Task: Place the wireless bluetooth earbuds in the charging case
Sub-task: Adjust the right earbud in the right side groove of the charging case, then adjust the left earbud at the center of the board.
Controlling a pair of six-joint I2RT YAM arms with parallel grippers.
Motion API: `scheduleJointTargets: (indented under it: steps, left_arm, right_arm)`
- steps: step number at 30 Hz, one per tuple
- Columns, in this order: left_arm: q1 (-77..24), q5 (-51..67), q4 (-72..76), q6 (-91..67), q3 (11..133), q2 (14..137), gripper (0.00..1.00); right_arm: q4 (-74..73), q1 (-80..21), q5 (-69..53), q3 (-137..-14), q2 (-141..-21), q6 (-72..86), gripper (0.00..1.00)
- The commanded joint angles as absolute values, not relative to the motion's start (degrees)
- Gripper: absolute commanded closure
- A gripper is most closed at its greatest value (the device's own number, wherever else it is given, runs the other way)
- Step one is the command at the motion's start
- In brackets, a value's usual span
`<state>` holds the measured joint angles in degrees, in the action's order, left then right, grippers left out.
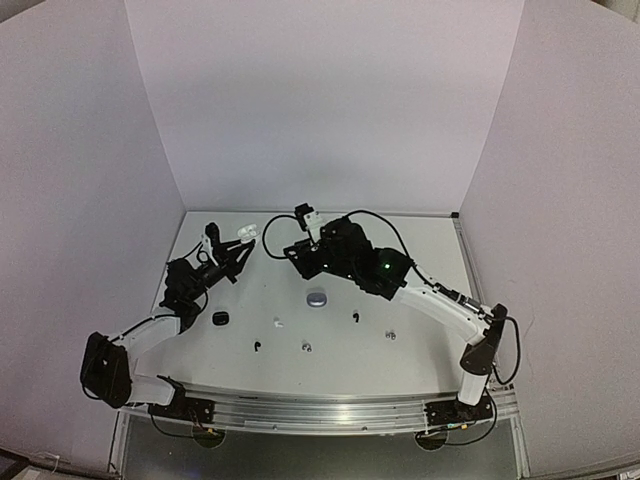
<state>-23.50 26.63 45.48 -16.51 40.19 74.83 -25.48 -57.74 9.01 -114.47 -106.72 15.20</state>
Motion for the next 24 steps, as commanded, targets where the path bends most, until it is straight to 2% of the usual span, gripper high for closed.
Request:
scheduleJointTargets:
  steps: [1, 5, 10, 16, 24]
  left_arm:
    - [-23.1, 16.9, 36.9, -16.6, 37.3, 66.1, 1.0]
    - [-23.1, 6.5, 26.9, -18.8, 35.2, 59.3, 1.0]
    - [-23.4, -3.4, 16.7, -21.5, 33.8, 52.2, 1.0]
    - [-23.9, -7.1, 14.0, -20.8, 31.7, 47.9, 1.0]
    - [-24.2, -6.3, 17.3, -19.3, 30.1, 47.2, 1.0]
  right_arm:
    - [-43.1, -57.3, 8.8, -123.7, -116.1, 20.5, 0.64]
    - [-48.0, -57.3, 3.2, -130.6, -125.1, 17.5, 0.64]
    - [-48.0, -57.3, 3.4, -136.2, -135.5, 15.0, 0.66]
    - [-46.1, -57.4, 1.4, -147.9, -148.9, 14.4, 0.65]
    - [-42.4, -58.3, 2.1, -144.1, -152.1, 14.3, 0.54]
